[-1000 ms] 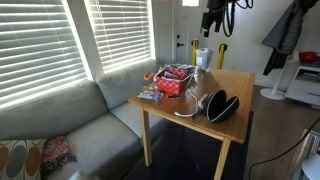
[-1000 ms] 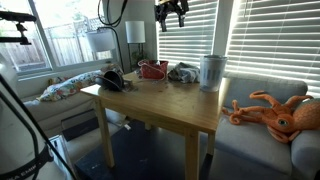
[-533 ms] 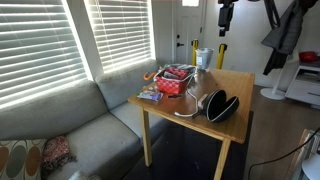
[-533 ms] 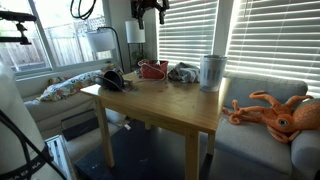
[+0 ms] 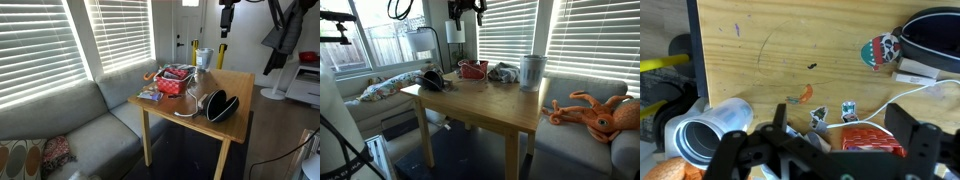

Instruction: Put the silver container in the clear container.

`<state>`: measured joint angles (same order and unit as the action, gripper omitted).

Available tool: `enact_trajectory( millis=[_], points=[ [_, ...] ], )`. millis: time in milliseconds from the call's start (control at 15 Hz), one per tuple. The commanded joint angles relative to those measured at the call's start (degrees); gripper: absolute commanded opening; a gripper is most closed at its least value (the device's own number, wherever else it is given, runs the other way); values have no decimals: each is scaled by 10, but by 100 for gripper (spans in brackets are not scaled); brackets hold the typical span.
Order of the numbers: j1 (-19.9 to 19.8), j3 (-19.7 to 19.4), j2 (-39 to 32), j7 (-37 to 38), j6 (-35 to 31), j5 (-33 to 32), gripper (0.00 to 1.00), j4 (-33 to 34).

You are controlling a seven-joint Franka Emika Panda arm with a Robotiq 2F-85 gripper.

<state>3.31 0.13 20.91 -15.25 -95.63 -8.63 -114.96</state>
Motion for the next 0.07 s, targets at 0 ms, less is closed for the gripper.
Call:
enact_trajectory(
  millis=[0],
  points=[
    [0, 0, -1, 0, 2, 0, 100, 2]
  ],
)
